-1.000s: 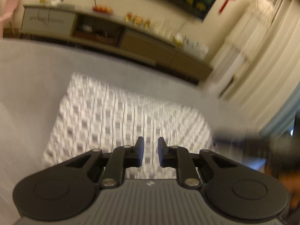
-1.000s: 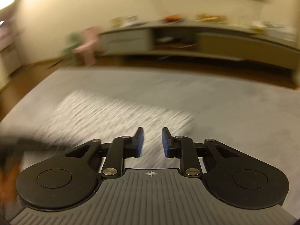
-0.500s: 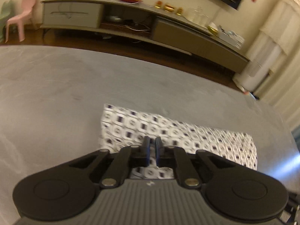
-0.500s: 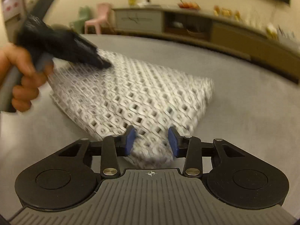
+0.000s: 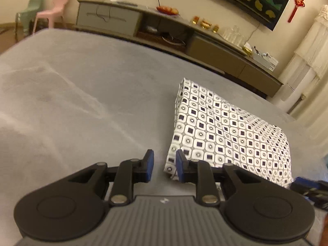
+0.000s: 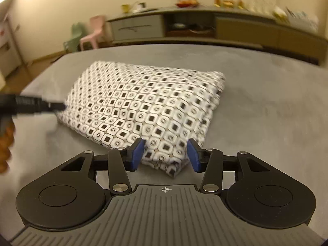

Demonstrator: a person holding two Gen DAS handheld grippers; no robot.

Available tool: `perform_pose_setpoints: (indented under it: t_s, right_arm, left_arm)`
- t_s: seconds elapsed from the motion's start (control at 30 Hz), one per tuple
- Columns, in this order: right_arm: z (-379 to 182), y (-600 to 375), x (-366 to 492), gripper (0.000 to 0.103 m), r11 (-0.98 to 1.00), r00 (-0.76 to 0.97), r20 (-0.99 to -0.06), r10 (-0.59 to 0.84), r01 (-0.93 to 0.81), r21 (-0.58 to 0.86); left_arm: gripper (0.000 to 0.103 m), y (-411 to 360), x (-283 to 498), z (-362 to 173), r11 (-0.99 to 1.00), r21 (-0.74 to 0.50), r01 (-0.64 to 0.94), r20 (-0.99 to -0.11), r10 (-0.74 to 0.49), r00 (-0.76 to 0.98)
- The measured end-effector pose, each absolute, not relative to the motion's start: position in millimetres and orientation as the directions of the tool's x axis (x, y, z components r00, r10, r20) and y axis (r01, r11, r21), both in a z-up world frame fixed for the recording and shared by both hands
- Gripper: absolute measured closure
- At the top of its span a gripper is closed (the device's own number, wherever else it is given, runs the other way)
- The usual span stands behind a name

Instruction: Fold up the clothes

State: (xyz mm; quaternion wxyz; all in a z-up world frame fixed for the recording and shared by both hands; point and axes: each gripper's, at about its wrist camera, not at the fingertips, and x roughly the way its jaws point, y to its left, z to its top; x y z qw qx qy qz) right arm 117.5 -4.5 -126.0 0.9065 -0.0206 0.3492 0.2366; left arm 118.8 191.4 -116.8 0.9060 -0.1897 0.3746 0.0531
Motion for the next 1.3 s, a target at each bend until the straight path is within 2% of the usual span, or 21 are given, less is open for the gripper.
perform_pose_setpoints:
  t_s: [0.07, 0.13, 0.17, 0.23, 0.27, 0.33, 0.43, 0.53, 0.57, 0.63, 0.67, 0.7, 0.77, 0.83, 1.07, 1.3]
  right_arm:
    - [-125, -9, 110, 0.047, 0.897, 0.647, -0.644, 0.410, -0.415, 0.153]
    - [-125, -14, 101, 0.020, 0.905, 0.649, -0.644, 0.404, -0.387, 0.179]
    - [-124, -17, 97, 0.018, 0.908, 0.650, -0.645, 0.402, -0.372, 0.191]
    - [-124, -22, 89, 0.018, 0.914, 0.652, -0.646, 0.397, -0.342, 0.216]
    - [-123, -24, 85, 0.018, 0.917, 0.653, -0.647, 0.394, -0.327, 0.228]
    - [-123, -29, 78, 0.018, 0.920, 0.654, -0.647, 0.391, -0.300, 0.252]
    - [-123, -38, 73, 0.018, 0.919, 0.655, -0.644, 0.395, -0.284, 0.275]
    - [-121, -39, 71, 0.018, 0.925, 0.655, -0.653, 0.380, -0.269, 0.269]
    - [-120, -38, 70, 0.018, 0.927, 0.653, -0.658, 0.375, -0.268, 0.263]
    - [-120, -32, 67, 0.017, 0.931, 0.648, -0.668, 0.365, -0.279, 0.237]
    - [-120, -28, 65, 0.017, 0.932, 0.647, -0.673, 0.359, -0.288, 0.220]
    - [-120, -24, 61, 0.016, 0.933, 0.647, -0.677, 0.352, -0.298, 0.201]
    - [-120, -15, 55, 0.014, 0.935, 0.647, -0.683, 0.338, -0.314, 0.165]
    - [-121, -9, 48, 0.014, 0.936, 0.646, -0.689, 0.329, -0.319, 0.148]
    - [-127, -7, 24, 0.012, 0.941, 0.651, -0.689, 0.320, -0.304, 0.150]
    - [-127, -11, 21, 0.012, 0.946, 0.656, -0.689, 0.308, -0.288, 0.149]
  left_arm:
    - [0.067, 178, 111, -111, 0.938, -0.278, -0.209, -0.699, -0.049, 0.713]
    - [0.064, 161, 112, -105, 0.955, -0.211, -0.208, -0.691, 0.005, 0.723]
    - [0.063, 161, 116, -104, 0.955, -0.200, -0.218, -0.684, 0.023, 0.729]
    - [0.059, 164, 130, -107, 0.946, -0.214, -0.242, -0.695, 0.026, 0.719]
    - [0.061, 168, 137, -115, 0.932, -0.261, -0.252, -0.719, -0.014, 0.695]
    - [0.060, 166, 137, -121, 0.919, -0.316, -0.236, -0.714, -0.067, 0.697]
    - [0.060, 153, 133, -117, 0.939, -0.254, -0.233, -0.723, -0.025, 0.691]
    - [0.059, 152, 115, -116, 0.936, -0.242, -0.254, -0.731, -0.004, 0.683]
    - [0.056, 150, 104, -113, 0.938, -0.231, -0.259, -0.732, 0.008, 0.681]
    - [0.040, 141, 80, -106, 0.942, -0.209, -0.263, -0.732, 0.027, 0.681]
    - [0.025, 135, 69, -102, 0.946, -0.198, -0.258, -0.728, 0.034, 0.685]
    - [0.016, 128, 58, -98, 0.952, -0.189, -0.241, -0.726, 0.030, 0.687]
    - [0.012, 113, 37, -90, 0.963, -0.171, -0.209, -0.723, 0.021, 0.690]
    - [0.000, 103, 25, -82, 0.962, -0.188, -0.197, -0.718, 0.003, 0.696]
    - [0.000, 66, 5, -62, 0.961, -0.261, -0.096, -0.670, -0.109, 0.735]
    - [0.000, 38, 0, -67, 0.965, -0.242, -0.102, -0.664, -0.088, 0.743]
